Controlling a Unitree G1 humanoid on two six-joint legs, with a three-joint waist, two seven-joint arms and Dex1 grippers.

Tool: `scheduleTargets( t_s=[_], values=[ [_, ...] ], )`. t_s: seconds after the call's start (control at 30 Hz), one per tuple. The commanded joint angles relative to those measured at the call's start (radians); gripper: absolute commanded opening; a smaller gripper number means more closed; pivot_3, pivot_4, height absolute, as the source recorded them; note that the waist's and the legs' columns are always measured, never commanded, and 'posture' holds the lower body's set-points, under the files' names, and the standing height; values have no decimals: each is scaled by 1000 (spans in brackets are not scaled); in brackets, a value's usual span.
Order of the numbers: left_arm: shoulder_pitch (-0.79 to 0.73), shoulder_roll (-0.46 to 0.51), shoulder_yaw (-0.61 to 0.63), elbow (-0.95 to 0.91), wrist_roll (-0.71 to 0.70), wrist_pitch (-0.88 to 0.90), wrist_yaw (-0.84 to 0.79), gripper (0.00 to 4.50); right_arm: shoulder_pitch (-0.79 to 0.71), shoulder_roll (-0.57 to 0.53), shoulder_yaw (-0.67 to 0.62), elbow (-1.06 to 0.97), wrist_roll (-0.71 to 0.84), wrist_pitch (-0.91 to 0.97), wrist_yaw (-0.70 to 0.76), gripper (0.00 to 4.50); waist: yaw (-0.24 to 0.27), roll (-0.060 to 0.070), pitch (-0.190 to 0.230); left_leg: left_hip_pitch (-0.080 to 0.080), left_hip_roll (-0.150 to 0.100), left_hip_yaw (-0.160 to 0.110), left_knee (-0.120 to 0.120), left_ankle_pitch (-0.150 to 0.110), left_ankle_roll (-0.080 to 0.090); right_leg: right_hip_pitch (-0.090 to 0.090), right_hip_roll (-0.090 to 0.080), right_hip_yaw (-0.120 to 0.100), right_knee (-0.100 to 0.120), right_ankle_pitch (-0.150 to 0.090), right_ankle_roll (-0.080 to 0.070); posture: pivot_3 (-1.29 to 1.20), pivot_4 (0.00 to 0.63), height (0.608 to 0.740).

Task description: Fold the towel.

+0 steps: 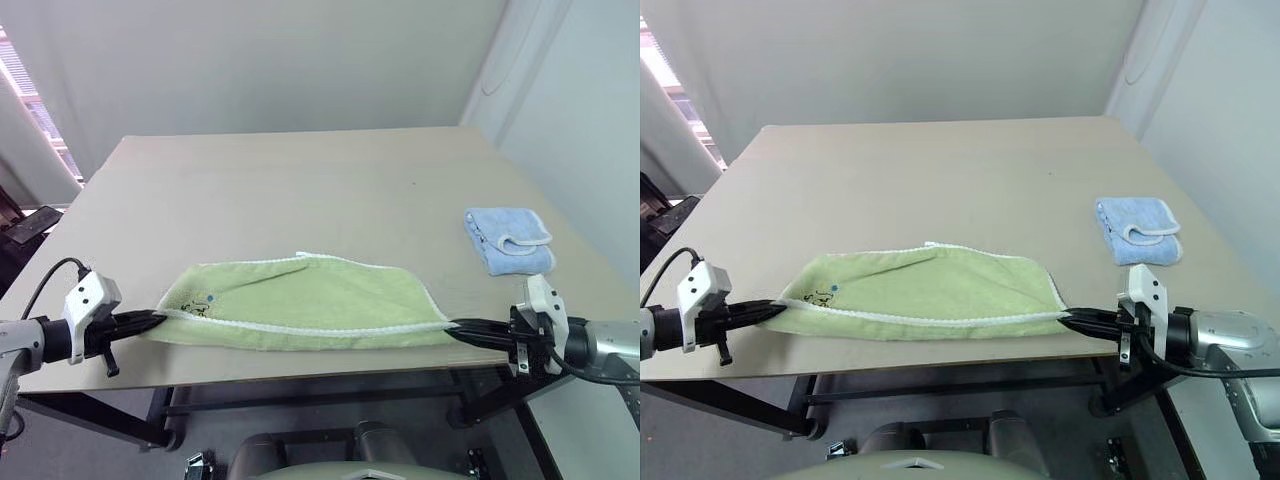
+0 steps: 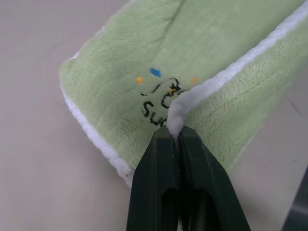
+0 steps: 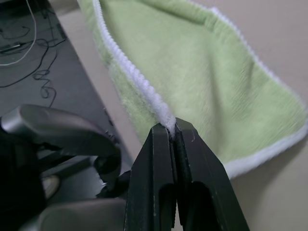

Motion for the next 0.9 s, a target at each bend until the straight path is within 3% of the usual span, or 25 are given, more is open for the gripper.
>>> scheduleTargets(
  t_s=[0.03, 0.3, 0.6, 0.9],
  values=[
    [0, 8, 33, -5, -6, -5, 7, 11, -21, -10, -23, -4, 3, -16, -4, 0, 2, -2, -1, 0, -1, 0, -2, 0, 0, -1, 0, -1, 0, 0, 0, 0, 0, 729],
    [101, 22, 91, -71, -43, 28, -24, 11, 64, -54, -74, -13, -17, -47, 33, 0, 23, -3, -1, -2, -1, 2, -8, -2, 5, -2, 8, -1, 0, -2, 1, 0, 0, 729],
    [-155, -42, -2, 84, -6, 12, 33, 11, -180, 46, 79, 135, -82, -6, -108, 0, 23, -3, -1, 3, 0, -2, 1, -4, 1, 1, 7, -1, -2, -1, 1, 0, 0, 729],
    [-444, -139, -85, 416, 81, -98, 108, 11, -473, 178, 177, 478, -216, -29, -259, 0, 26, -3, -1, -6, -3, 3, 6, -2, 6, -2, 10, 0, 1, 8, 1, 0, 0, 729]
  ],
)
